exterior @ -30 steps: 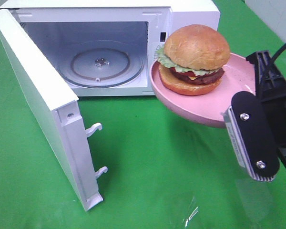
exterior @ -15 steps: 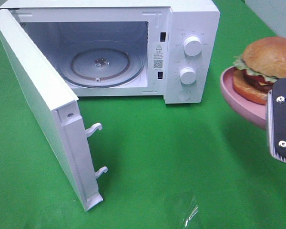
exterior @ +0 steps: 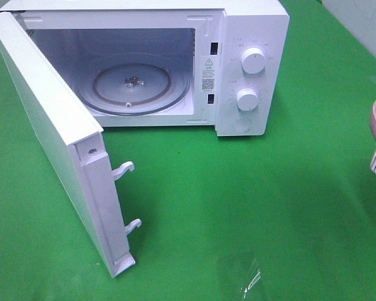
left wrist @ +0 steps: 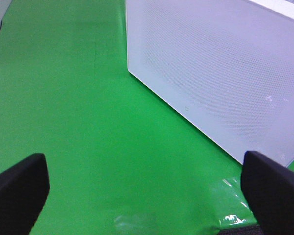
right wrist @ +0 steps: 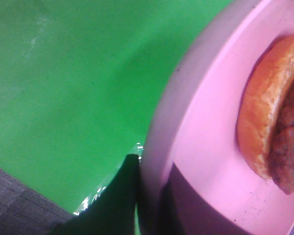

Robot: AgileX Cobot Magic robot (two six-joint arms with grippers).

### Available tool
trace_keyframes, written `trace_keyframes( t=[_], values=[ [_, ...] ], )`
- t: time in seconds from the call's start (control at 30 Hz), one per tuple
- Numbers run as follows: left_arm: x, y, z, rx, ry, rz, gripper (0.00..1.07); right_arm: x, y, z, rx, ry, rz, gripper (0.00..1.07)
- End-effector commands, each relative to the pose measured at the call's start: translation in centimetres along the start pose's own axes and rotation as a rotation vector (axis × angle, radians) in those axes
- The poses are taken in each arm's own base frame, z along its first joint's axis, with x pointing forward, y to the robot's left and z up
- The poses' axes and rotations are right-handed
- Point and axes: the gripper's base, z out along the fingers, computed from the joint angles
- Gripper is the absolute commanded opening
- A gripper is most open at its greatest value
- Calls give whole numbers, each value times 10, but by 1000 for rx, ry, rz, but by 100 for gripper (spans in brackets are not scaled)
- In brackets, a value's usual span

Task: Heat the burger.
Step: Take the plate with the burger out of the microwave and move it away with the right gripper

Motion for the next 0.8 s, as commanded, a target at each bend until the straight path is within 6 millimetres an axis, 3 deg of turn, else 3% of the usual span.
trace_keyframes(
  t=[0.03, 0.27, 0.6, 0.8],
  values=[
    [1, 0, -2, -5, -24, 3, 98, 1, -8, -2, 69, 4, 53, 1],
    [1, 0, -2, -5, -24, 3, 98, -4, -2, 12, 73, 116, 142, 1],
    [1, 0, -2, -5, -24, 3, 98, -21, 12, 51, 150, 256, 423, 2],
    [1, 0, -2, -5, -24, 3, 98, -28, 22, 71, 166, 299, 465, 2]
  ],
)
